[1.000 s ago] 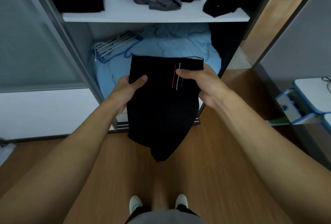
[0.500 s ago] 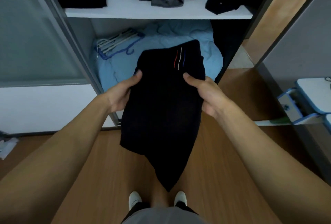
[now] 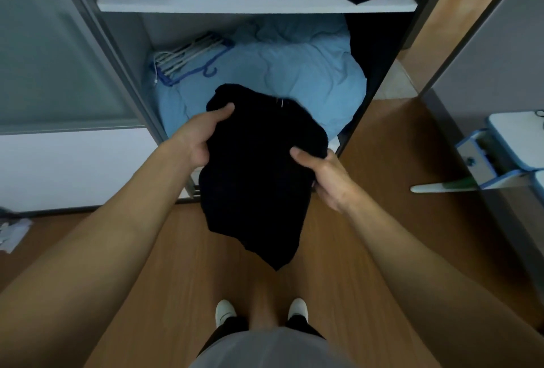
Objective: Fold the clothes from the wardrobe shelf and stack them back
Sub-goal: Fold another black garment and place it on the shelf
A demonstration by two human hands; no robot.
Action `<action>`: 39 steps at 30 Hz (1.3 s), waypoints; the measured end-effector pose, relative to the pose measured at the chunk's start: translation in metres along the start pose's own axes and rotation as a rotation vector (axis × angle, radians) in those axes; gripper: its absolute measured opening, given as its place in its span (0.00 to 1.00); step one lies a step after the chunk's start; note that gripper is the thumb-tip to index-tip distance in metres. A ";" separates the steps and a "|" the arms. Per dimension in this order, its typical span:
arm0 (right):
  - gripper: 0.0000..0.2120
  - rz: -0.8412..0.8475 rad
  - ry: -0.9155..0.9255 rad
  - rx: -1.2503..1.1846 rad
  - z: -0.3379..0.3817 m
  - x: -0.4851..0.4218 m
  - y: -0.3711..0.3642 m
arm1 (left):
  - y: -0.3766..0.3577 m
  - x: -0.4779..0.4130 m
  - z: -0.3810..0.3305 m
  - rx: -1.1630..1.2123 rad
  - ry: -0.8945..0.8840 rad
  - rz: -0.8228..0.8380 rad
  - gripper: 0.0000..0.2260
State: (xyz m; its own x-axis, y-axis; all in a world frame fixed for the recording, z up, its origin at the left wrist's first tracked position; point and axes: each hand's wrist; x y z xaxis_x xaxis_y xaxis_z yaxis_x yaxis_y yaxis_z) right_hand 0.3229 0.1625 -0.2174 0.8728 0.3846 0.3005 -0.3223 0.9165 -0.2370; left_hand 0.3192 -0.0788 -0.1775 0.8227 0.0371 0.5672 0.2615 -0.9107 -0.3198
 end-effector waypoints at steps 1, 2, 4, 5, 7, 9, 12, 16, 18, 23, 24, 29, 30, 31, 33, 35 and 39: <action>0.12 -0.022 0.010 -0.089 0.001 0.000 -0.002 | 0.007 0.000 0.000 -0.017 -0.011 0.008 0.18; 0.09 -0.020 0.015 -0.160 0.005 0.000 -0.003 | 0.015 0.001 0.003 -0.037 -0.009 0.023 0.23; 0.09 0.012 -0.002 -0.249 0.012 0.000 0.000 | 0.033 0.003 0.014 -0.077 0.038 0.089 0.26; 0.10 0.016 -0.035 -0.271 0.014 -0.001 0.002 | 0.041 0.005 0.021 -0.099 0.068 0.119 0.26; 0.16 0.007 -0.131 -0.274 0.015 -0.002 0.008 | 0.048 0.007 0.036 -0.156 0.098 0.153 0.26; 0.19 -0.003 -0.203 -0.263 0.018 -0.003 0.016 | 0.045 0.006 0.048 -0.174 0.045 0.159 0.22; 0.21 -0.057 -0.202 -0.327 0.021 -0.003 0.031 | 0.027 0.004 0.047 -0.087 -0.054 0.099 0.11; 0.19 -0.054 -0.191 -0.223 0.002 0.003 0.025 | 0.006 -0.001 0.035 -0.016 -0.080 0.045 0.06; 0.18 -0.035 -0.210 -0.196 -0.015 0.009 0.017 | 0.005 -0.002 0.030 -0.024 -0.031 0.012 0.06; 0.17 -0.033 -0.111 -0.226 -0.010 0.006 0.018 | 0.028 -0.003 0.029 -0.156 0.122 -0.017 0.08; 0.16 -0.029 -0.115 -0.227 -0.007 0.004 0.018 | 0.034 -0.004 0.031 -0.178 0.131 -0.020 0.09; 0.19 -0.062 -0.228 -0.327 -0.005 0.000 0.014 | 0.063 0.001 0.063 0.026 0.047 0.107 0.13; 0.19 -0.081 -0.248 -0.327 -0.007 0.000 0.012 | 0.068 0.004 0.076 0.081 0.044 0.152 0.15; 0.19 -0.095 -0.270 -0.324 -0.009 -0.001 0.011 | 0.071 0.005 0.089 0.096 0.048 0.183 0.16; 0.18 -0.107 -0.322 -0.312 -0.011 -0.002 0.012 | 0.069 0.003 0.110 0.022 0.017 0.165 0.15; 0.18 -0.125 -0.372 -0.276 -0.009 -0.005 0.019 | 0.059 -0.002 0.119 -0.083 -0.069 0.062 0.11; 0.23 -0.082 -0.301 -0.223 0.002 0.001 0.056 | 0.034 -0.007 0.111 -0.029 -0.121 -0.021 0.08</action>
State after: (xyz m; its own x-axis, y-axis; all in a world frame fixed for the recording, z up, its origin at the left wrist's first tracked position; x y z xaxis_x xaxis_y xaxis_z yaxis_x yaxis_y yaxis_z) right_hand 0.3047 0.2147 -0.2288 0.7353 0.3565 0.5764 -0.1395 0.9119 -0.3860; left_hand 0.3788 -0.0643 -0.2767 0.8724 0.1038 0.4776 0.2660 -0.9207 -0.2856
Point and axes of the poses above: each hand's wrist, its own x-axis away from the middle knuckle, its own y-axis out of the back of the hand, z = x × y, and after that the axes turned 3 degrees about x, right-handed
